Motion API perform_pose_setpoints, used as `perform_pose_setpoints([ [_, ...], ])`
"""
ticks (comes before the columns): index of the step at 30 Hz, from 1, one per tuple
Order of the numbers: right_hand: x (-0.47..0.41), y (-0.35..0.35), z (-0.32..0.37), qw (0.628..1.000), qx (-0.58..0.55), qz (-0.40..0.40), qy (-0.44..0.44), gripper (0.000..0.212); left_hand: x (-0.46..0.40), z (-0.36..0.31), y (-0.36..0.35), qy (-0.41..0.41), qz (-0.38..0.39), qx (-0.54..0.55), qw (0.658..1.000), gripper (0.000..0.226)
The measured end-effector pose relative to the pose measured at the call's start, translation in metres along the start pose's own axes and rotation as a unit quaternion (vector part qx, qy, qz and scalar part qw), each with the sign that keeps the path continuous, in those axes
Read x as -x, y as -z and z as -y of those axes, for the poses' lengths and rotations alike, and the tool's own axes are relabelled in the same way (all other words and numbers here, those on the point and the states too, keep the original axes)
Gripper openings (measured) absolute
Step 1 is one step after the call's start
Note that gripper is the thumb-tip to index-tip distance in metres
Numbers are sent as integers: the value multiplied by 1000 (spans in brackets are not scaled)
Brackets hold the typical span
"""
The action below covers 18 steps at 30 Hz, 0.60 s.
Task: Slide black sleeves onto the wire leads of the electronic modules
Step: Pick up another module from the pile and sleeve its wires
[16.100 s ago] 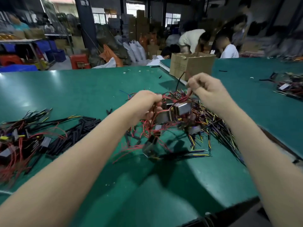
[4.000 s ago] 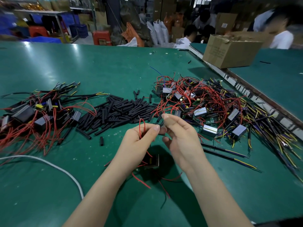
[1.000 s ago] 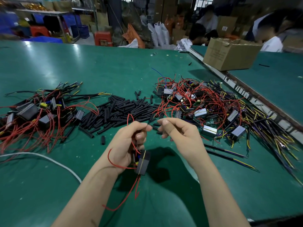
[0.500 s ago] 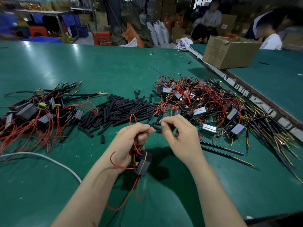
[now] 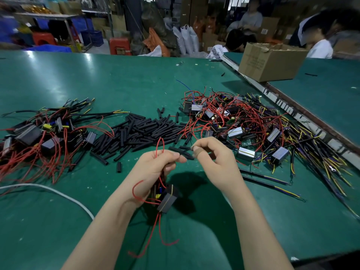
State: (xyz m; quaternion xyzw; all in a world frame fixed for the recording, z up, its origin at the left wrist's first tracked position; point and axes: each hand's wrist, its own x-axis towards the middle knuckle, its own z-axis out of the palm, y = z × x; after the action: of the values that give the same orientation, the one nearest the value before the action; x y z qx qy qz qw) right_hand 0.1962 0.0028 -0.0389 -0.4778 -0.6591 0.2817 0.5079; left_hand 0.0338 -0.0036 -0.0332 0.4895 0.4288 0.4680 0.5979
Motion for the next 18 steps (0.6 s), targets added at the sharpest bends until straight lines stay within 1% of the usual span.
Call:
perform_pose_setpoints([
  [2,-1,1,3,999,-32,-36,-1,9,0,5,-2,-30,14,-50,998,28],
  [4,-2,1,7,996,-86,-38,-8,12,-1,13,-5,-47,40,-115,991,28],
  [6,0,1,10,990,-135,11,-37,15,-1,20,-8,-46,73,-161,983,26],
  [7,1,1,12,986,-148,43,-59,16,-1,22,-9,-48,88,-184,978,22],
  [8,2,1,14,984,-145,73,-77,16,-1,22,-9,-53,99,-213,971,22],
  [10,3,1,14,982,-122,114,-88,18,0,20,-7,-73,100,-277,953,33],
  [11,3,1,15,981,-121,125,-88,19,0,19,-6,-78,93,-287,950,38],
  [14,2,3,15,976,-143,142,-84,21,3,12,-6,-63,79,-250,963,42],
  [16,1,5,14,972,-163,148,-84,18,5,8,-7,-74,76,-241,965,37],
  [18,1,7,13,971,-173,142,-82,14,7,3,-8,-89,69,-206,972,30],
])
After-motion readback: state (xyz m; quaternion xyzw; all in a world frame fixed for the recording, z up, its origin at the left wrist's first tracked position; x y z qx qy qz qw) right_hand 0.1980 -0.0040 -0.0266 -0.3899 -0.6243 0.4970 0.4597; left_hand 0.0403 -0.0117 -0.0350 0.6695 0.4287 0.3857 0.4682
